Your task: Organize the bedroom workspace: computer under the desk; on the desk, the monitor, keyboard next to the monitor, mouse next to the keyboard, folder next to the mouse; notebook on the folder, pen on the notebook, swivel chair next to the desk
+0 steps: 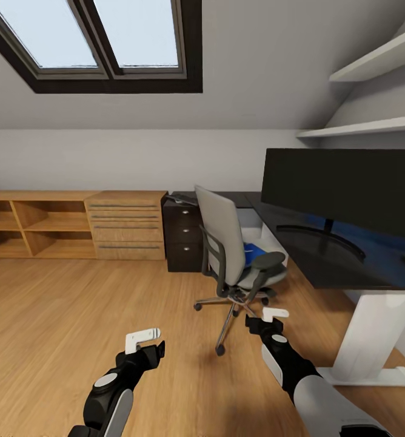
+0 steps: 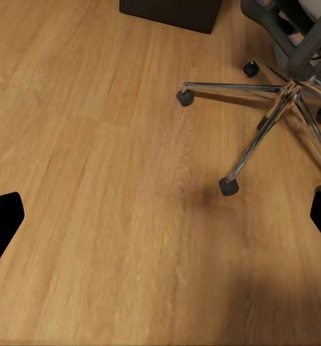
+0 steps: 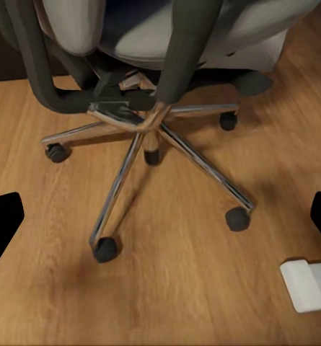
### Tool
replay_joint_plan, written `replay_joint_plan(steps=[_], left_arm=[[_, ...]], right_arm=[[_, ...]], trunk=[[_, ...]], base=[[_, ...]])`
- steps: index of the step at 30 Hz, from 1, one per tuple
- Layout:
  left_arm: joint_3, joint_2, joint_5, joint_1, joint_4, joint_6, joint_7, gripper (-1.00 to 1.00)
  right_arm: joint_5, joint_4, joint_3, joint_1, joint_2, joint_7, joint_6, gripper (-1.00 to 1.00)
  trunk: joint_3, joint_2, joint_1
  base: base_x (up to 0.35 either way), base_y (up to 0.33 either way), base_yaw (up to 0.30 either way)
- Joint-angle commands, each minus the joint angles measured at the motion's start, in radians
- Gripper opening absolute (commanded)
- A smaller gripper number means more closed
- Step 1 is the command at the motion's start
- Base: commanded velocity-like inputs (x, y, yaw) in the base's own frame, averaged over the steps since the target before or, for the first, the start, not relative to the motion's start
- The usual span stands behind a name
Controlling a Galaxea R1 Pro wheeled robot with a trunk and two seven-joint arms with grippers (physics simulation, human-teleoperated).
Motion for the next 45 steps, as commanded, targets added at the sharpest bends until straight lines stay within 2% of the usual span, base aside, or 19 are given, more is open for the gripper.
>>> replay_joint_plan(steps=[1, 13, 17, 25, 29, 32, 36, 40, 45], left_arm=[[-0.001, 0.000, 0.011, -0.001, -0.001, 0.003, 0.009, 1.00], [-0.001, 0.000, 0.009, -0.001, -0.002, 0.003, 0.009, 1.00], [-0.001, 0.001, 0.010, -0.001, -0.004, 0.004, 0.007, 1.00], [-0.006, 0.034, 0.013, 0.001, -0.005, 0.005, 0.000, 1.00], [-0.007, 0.038, 0.014, 0.001, -0.005, 0.006, -0.001, 1.00], [-0.007, 0.040, 0.013, 0.001, -0.005, 0.004, 0.002, 1.00], [-0.007, 0.040, 0.013, 0.001, -0.005, 0.003, 0.003, 1.00], [-0.007, 0.040, 0.012, 0.001, -0.006, 0.002, 0.003, 1.00], [-0.007, 0.040, 0.012, 0.001, -0.007, 0.001, 0.003, 1.00]], right_arm=[[-0.005, 0.000, 0.000, -0.001, 0.000, -0.002, -0.004, 1.00], [-0.002, 0.005, 0.000, -0.001, -0.002, -0.004, -0.032, 1.00], [-0.001, 0.004, 0.001, -0.001, -0.003, -0.004, -0.033, 1.00], [0.000, 0.008, 0.001, -0.001, -0.007, -0.006, -0.085, 1.00], [0.001, 0.048, 0.003, -0.001, -0.017, -0.015, -0.158, 1.00], [0.000, 0.136, 0.005, -0.001, -0.021, -0.037, -0.258, 1.00], [0.001, 0.168, 0.006, -0.002, -0.026, -0.047, -0.299, 1.00], [0.005, 0.192, 0.009, -0.001, -0.028, -0.050, -0.406, 1.00], [0.005, 0.218, 0.010, -0.001, -0.028, -0.050, -0.430, 1.00]], trunk=[[-0.004, -0.008, 0.004], [-0.042, -0.092, 0.050], [-0.042, -0.092, 0.050], [-0.042, -0.092, 0.050], [-0.042, -0.092, 0.050], [-0.042, -0.092, 0.050], [-0.042, -0.092, 0.050], [-0.042, -0.092, 0.050], [-0.042, -0.092, 0.050]], base=[[0.000, 0.000, 0.000], [0.000, 0.000, 0.000], [0.000, 0.000, 0.000], [0.063, -0.050, 0.000], [0.218, -0.191, 0.000], [0.215, -0.204, 0.000], [0.152, -0.148, 0.000], [0.090, -0.054, 0.000], [0.232, -0.069, 0.000]])
